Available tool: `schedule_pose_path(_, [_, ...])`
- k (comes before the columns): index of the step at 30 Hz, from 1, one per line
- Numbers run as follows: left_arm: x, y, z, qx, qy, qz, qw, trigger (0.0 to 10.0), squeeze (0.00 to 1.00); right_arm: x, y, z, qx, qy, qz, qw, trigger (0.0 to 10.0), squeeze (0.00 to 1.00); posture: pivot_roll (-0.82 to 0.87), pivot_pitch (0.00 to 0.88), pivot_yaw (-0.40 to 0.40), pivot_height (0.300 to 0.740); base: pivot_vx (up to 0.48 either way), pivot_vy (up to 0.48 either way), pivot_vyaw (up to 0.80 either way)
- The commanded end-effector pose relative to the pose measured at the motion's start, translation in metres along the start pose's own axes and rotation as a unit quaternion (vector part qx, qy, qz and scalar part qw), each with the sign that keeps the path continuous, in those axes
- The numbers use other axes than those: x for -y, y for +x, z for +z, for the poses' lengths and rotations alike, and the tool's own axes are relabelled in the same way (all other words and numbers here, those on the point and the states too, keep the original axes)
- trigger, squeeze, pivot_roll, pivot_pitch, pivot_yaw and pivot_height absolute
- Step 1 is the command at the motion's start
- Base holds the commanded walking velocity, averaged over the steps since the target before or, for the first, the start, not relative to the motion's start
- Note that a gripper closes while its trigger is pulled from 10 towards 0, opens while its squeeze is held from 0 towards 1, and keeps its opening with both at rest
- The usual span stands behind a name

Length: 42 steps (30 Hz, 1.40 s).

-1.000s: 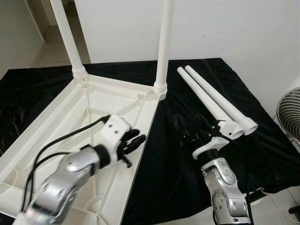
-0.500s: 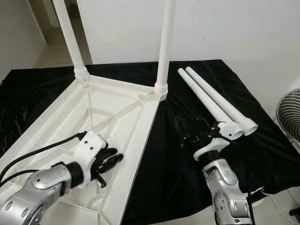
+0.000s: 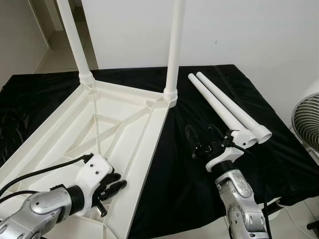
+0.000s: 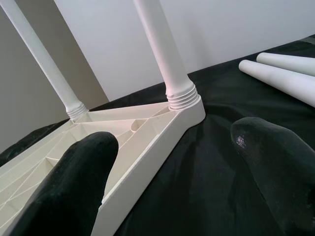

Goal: Building children table

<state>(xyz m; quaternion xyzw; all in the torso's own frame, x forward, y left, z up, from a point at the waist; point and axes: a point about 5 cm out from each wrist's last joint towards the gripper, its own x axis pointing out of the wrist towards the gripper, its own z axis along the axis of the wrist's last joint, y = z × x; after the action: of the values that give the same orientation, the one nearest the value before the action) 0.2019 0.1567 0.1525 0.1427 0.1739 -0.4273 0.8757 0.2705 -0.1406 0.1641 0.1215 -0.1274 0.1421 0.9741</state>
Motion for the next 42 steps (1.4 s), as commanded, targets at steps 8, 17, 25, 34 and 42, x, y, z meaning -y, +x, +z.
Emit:
schedule_pose_path(8, [0.018, -0.001, -0.006, -0.040, -0.012, -0.113, 0.993, 10.0, 0.00, 0.000, -0.003, -0.002, -0.011, -0.001, -0.004, 1.000, 10.0, 0.00, 0.02, 0.090, 0.027, 0.740, 0.000, 0.000, 0.00])
schedule_pose_path(17, [0.015, 0.005, -0.005, -0.036, -0.001, -0.096, 0.995, 10.0, 0.00, 0.001, -0.004, -0.002, -0.012, 0.000, -0.008, 1.000, 10.0, 0.00, 0.02, 0.094, 0.029, 0.740, 0.000, 0.000, 0.00])
schedule_pose_path(25, [0.018, 0.018, -0.012, -0.063, 0.011, -0.102, 0.993, 10.0, 0.00, 0.001, -0.003, -0.001, -0.010, -0.002, -0.010, 1.000, 10.0, 0.00, 0.01, 0.098, 0.037, 0.740, 0.000, 0.000, 0.00])
schedule_pose_path(34, [0.005, 0.040, -0.011, -0.066, 0.028, -0.062, 0.996, 10.0, 0.00, 0.004, -0.005, 0.002, -0.005, -0.002, -0.023, 1.000, 10.0, 0.00, -0.01, 0.106, 0.050, 0.740, 0.000, 0.000, 0.00])
schedule_pose_path(42, [-0.017, 0.047, 0.000, -0.031, 0.027, 0.011, 0.999, 10.0, 0.00, 0.005, -0.006, 0.003, -0.002, -0.001, -0.030, 1.000, 10.0, 0.00, -0.02, 0.111, 0.060, 0.740, 0.000, 0.000, 0.00])
